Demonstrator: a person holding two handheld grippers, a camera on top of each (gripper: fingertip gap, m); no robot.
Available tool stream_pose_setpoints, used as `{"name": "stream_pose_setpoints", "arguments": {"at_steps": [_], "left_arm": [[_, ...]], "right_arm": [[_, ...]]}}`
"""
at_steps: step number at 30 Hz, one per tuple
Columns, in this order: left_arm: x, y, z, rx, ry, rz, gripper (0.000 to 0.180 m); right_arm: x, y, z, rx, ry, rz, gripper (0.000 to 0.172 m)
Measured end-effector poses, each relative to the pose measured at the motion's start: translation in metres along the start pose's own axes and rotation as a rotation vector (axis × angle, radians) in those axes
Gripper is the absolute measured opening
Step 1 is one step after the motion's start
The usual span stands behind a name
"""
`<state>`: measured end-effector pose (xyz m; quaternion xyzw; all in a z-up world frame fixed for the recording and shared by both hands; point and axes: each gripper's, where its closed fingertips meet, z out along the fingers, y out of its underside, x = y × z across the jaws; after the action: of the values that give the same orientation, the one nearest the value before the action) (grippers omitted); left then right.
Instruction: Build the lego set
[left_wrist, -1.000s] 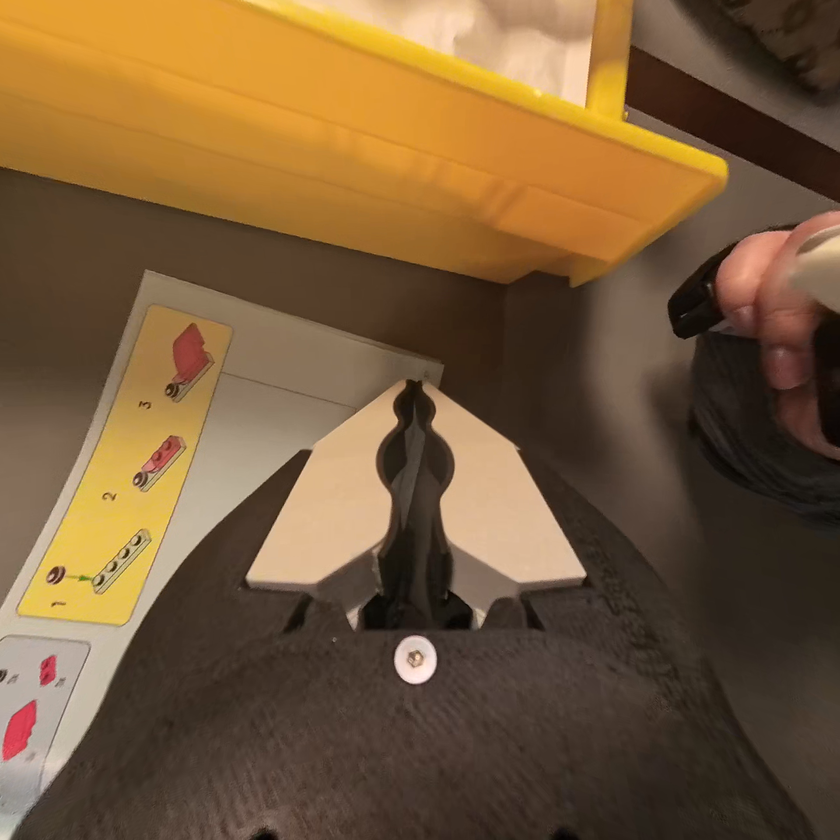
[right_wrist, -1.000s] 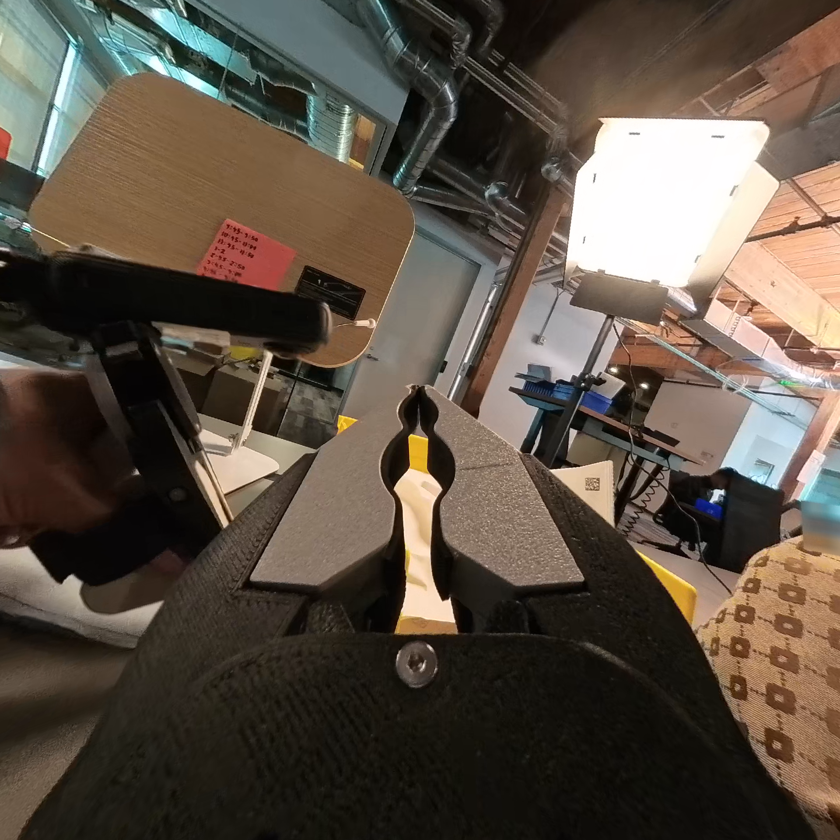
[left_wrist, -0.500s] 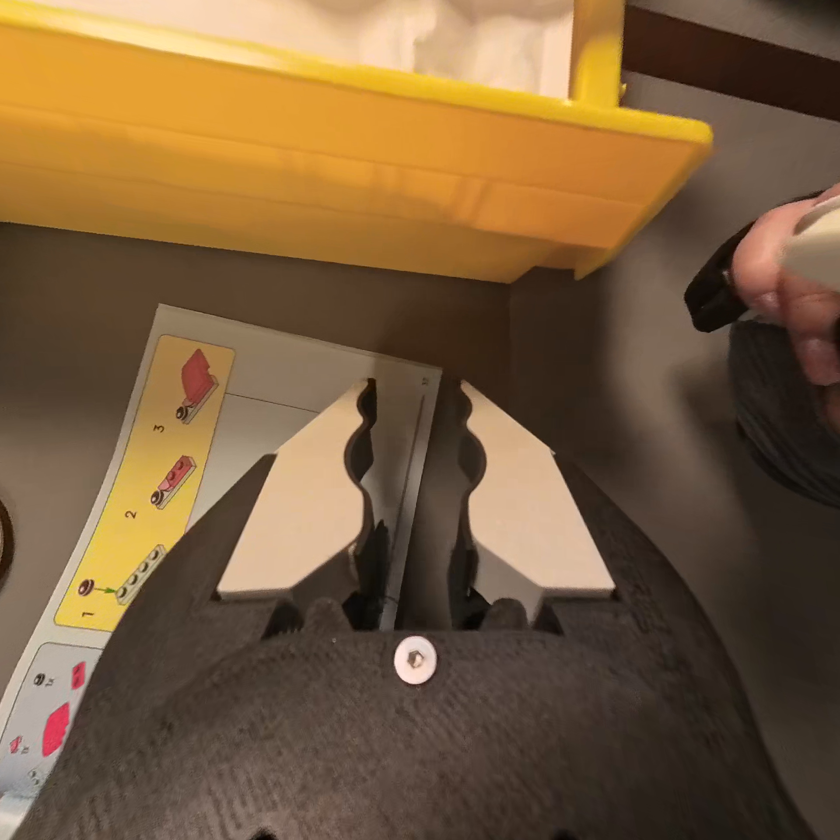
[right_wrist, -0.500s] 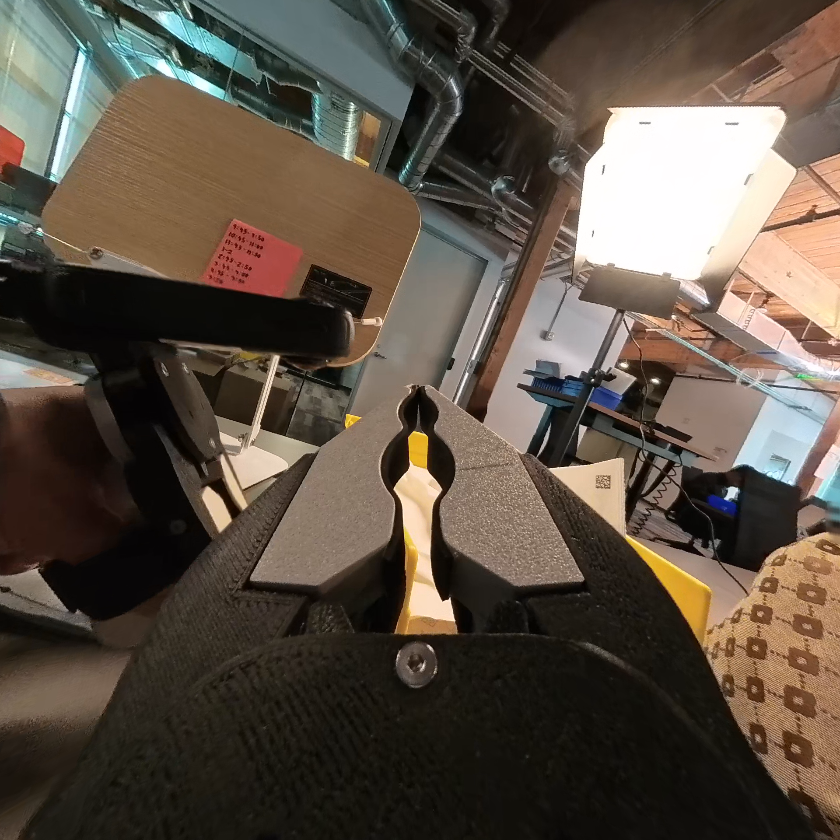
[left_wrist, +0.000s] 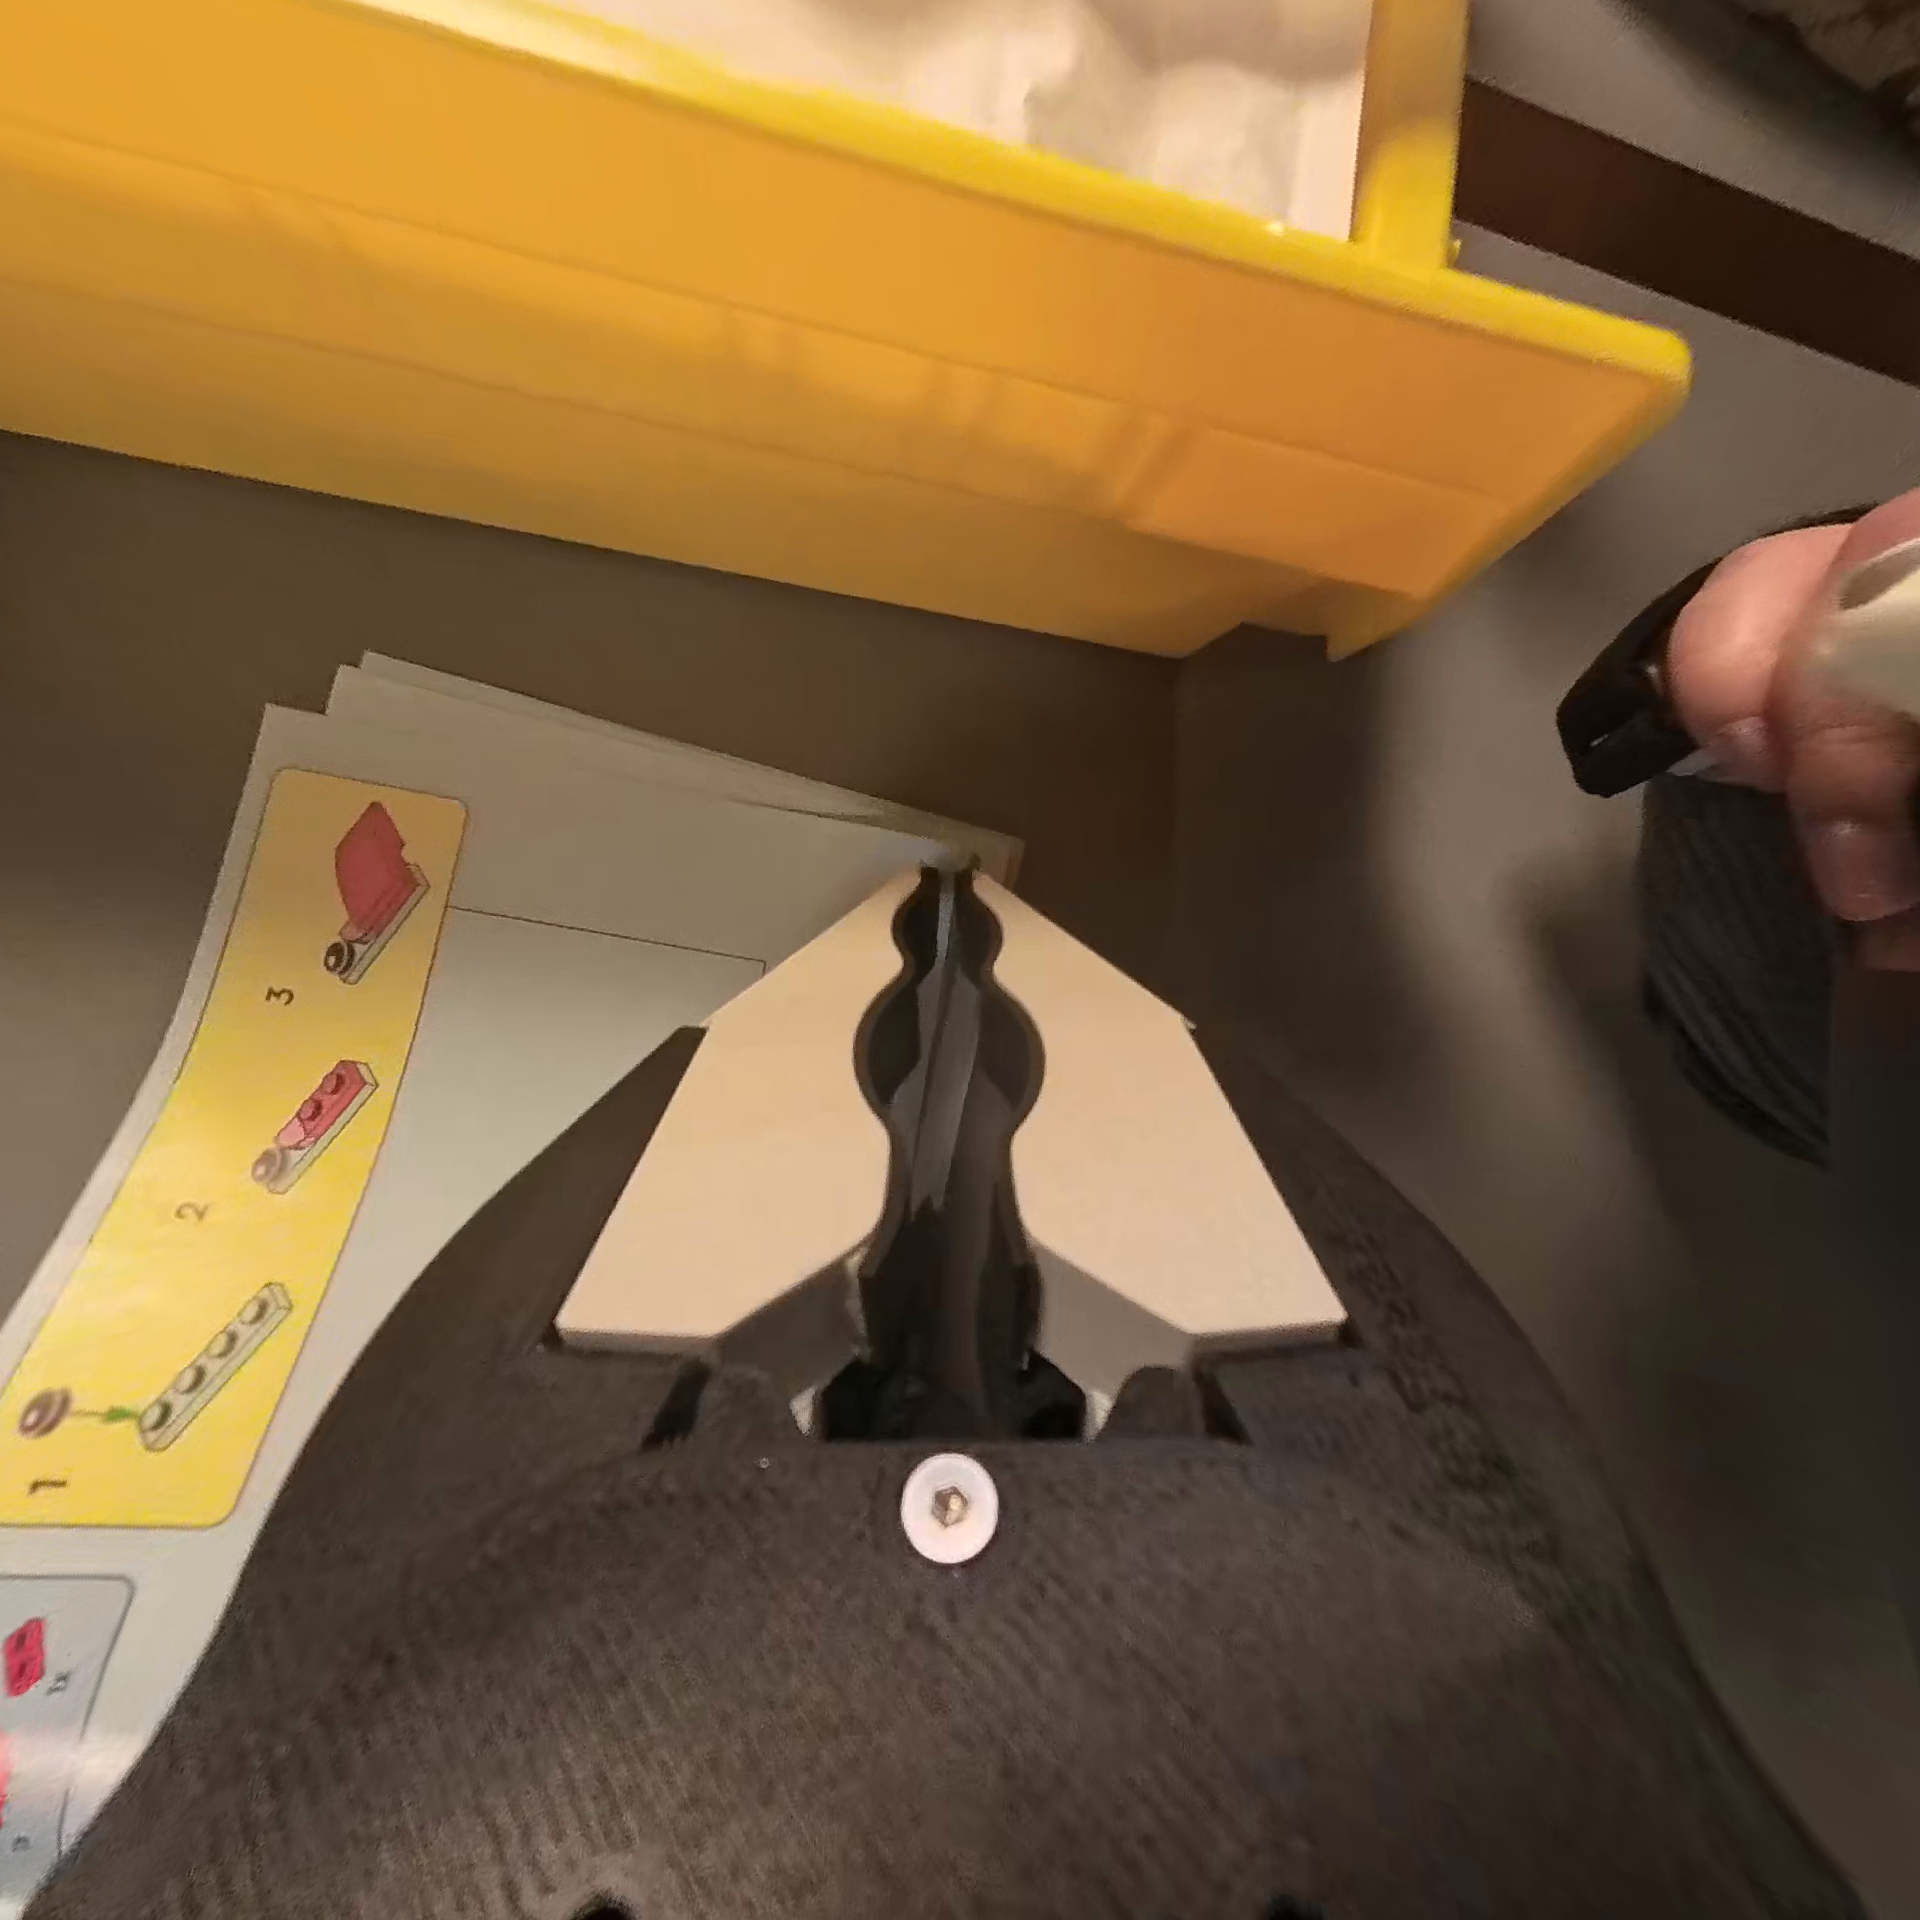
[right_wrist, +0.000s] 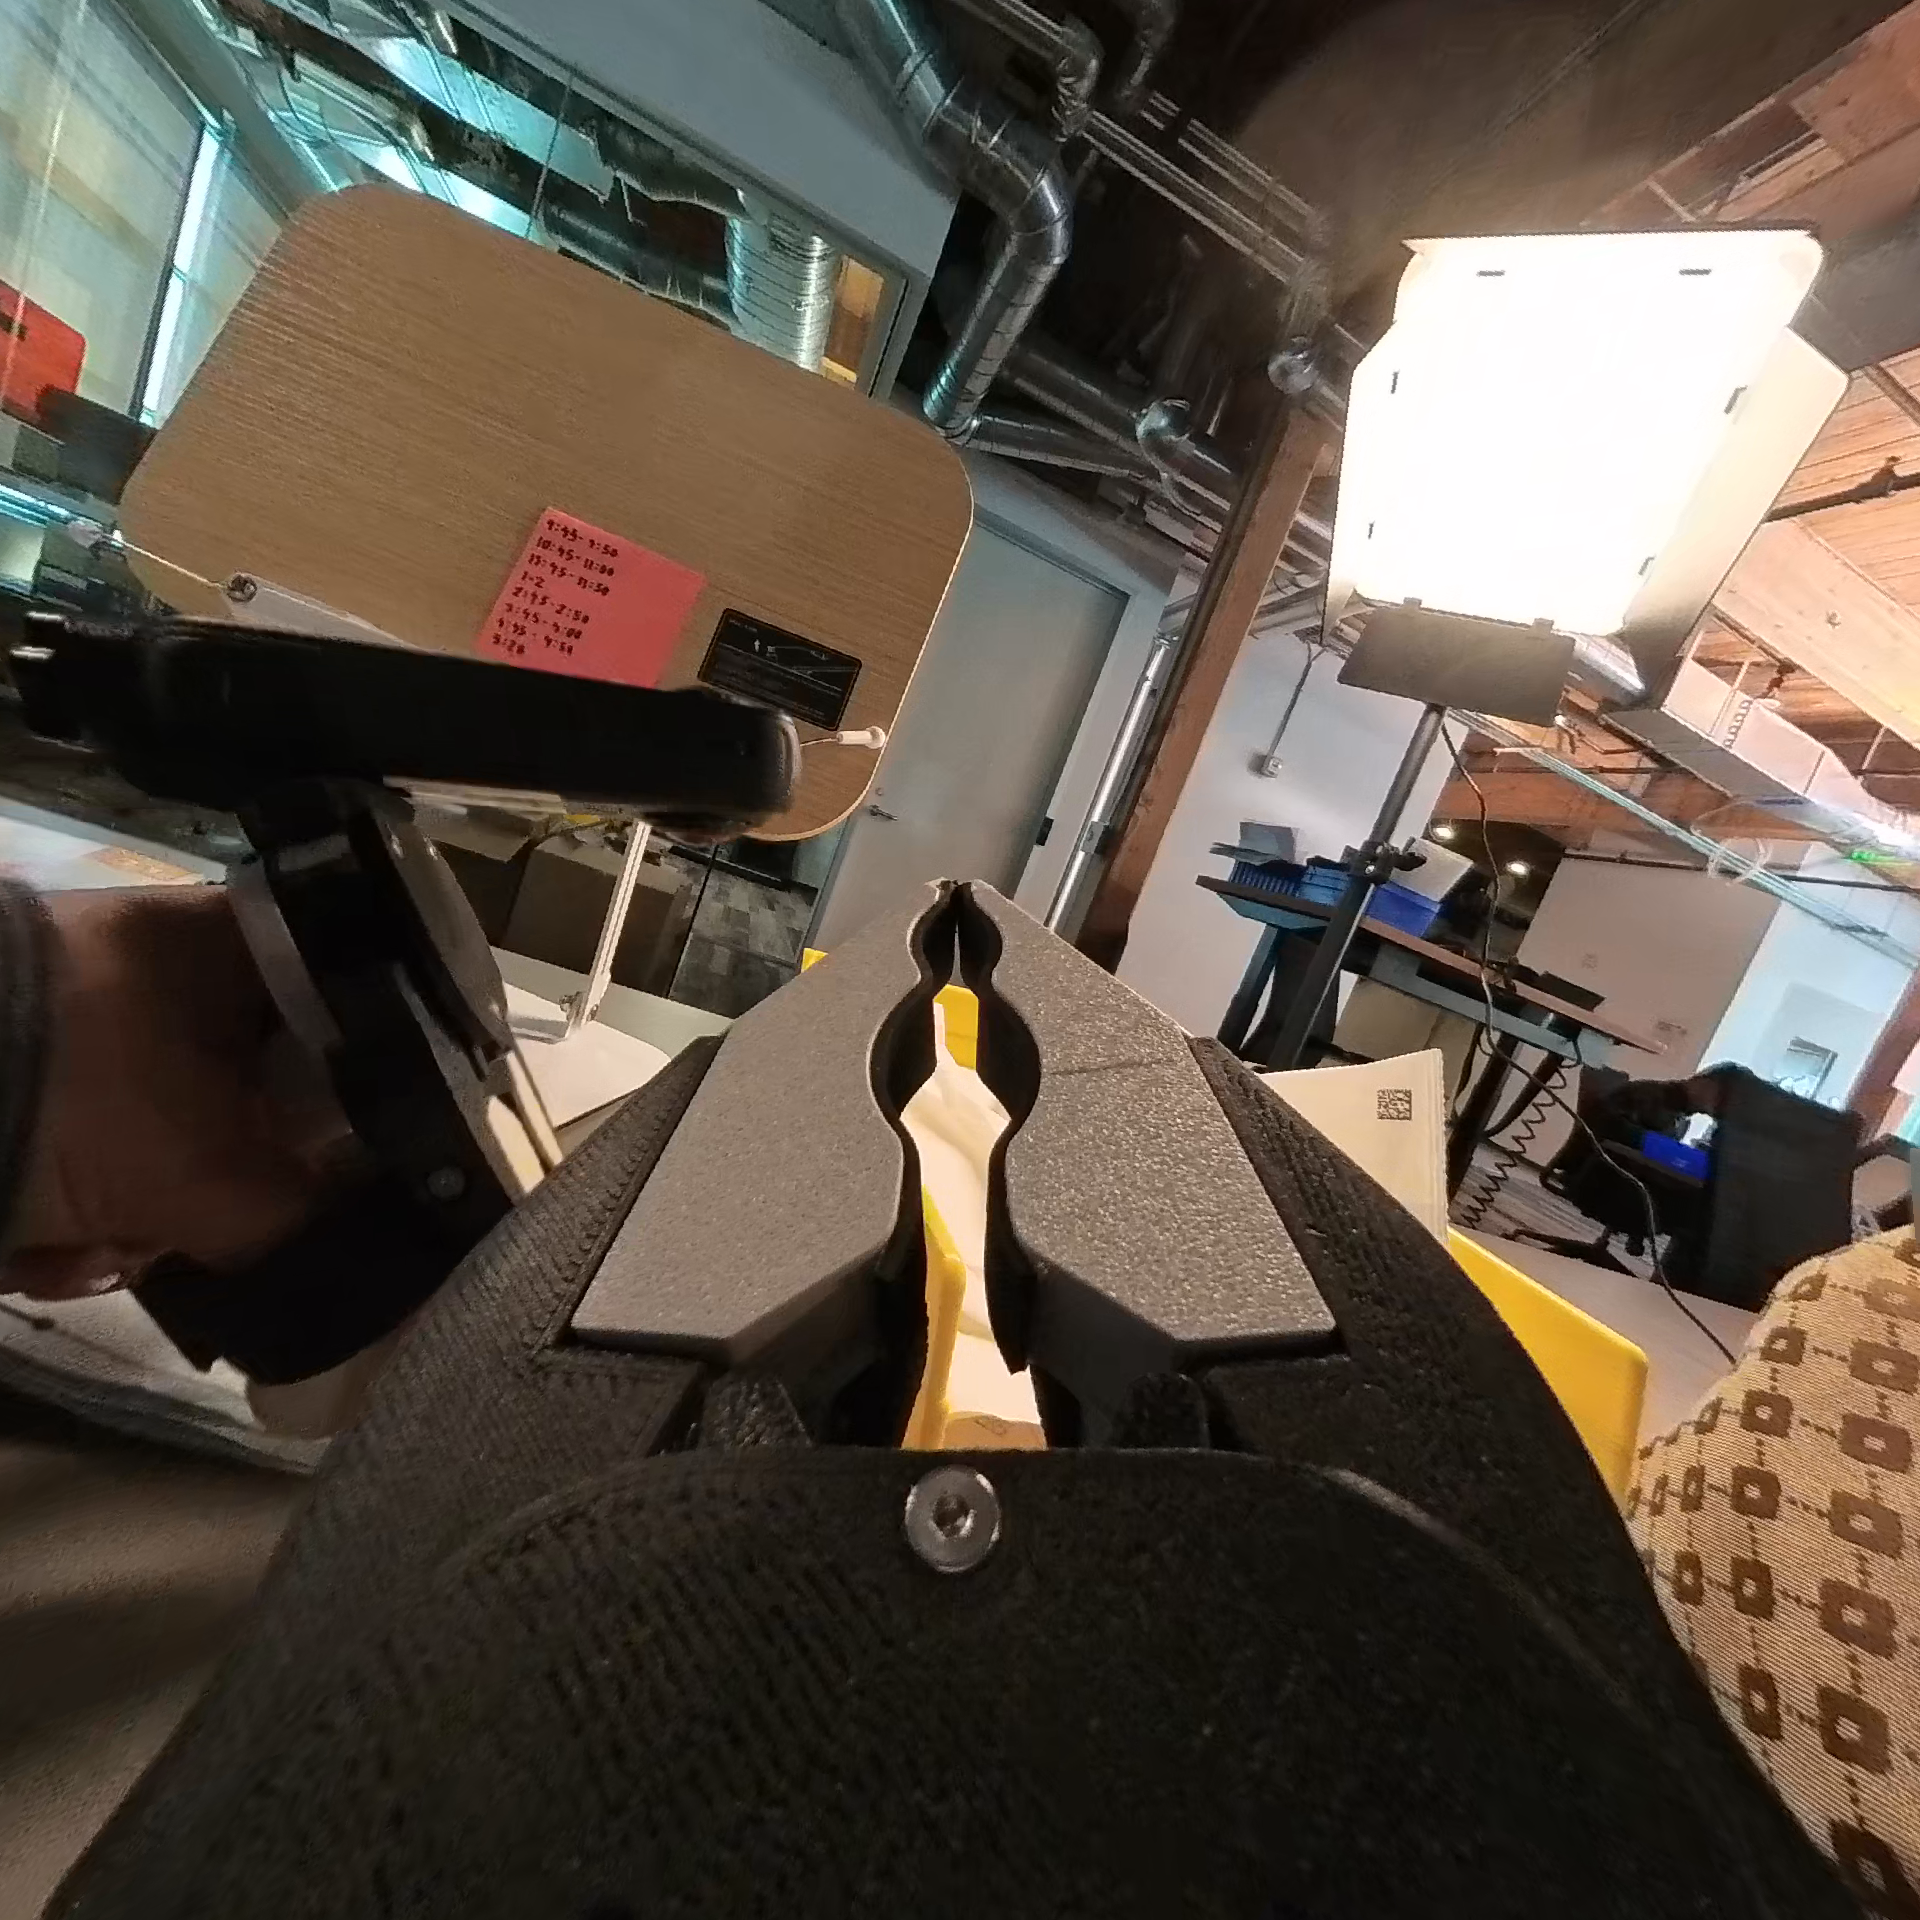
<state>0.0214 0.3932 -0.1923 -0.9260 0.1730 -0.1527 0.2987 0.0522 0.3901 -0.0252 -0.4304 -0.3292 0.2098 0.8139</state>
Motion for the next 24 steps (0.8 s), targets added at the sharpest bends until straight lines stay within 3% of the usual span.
{"name": "stream_pose_setpoints", "arguments": {"at_steps": [6, 9, 13, 15, 17, 20, 22, 24], "left_arm": [[-0.01, 0.006, 0.0, -0.05, -0.183, 0.14, 0.002], [-0.025, 0.013, -0.009, -0.124, -0.35, 0.226, 0.0], [-0.063, 0.033, -0.047, -0.265, -0.683, 0.367, 0.0], [-0.078, 0.052, -0.074, -0.325, -0.808, 0.364, 0.001], [-0.092, 0.082, -0.107, -0.382, -0.906, 0.275, 0.005], [-0.096, 0.138, -0.159, -0.404, -0.966, 0.007, 0.016], [-0.086, 0.168, -0.19, -0.301, -0.964, -0.183, 0.026], [-0.073, 0.187, -0.222, -0.101, -0.967, -0.309, 0.03]], "right_arm": [[-0.001, 0.0, 0.0, 0.0, -0.004, 0.003, 0.0], [-0.001, 0.0, 0.0, -0.001, -0.006, 0.007, 0.0], [-0.002, -0.001, 0.0, 0.001, -0.011, 0.013, 0.0], [-0.003, -0.002, 0.0, 0.005, -0.016, 0.016, 0.0], [-0.006, -0.004, 0.0, 0.011, -0.025, 0.01, 0.0], [-0.014, -0.007, 0.0, 0.018, -0.055, -0.005, 0.0], [-0.021, -0.008, 0.0, 0.021, -0.078, -0.011, 0.0], [-0.031, -0.01, -0.001, 0.025, -0.107, -0.009, 0.0]]}}
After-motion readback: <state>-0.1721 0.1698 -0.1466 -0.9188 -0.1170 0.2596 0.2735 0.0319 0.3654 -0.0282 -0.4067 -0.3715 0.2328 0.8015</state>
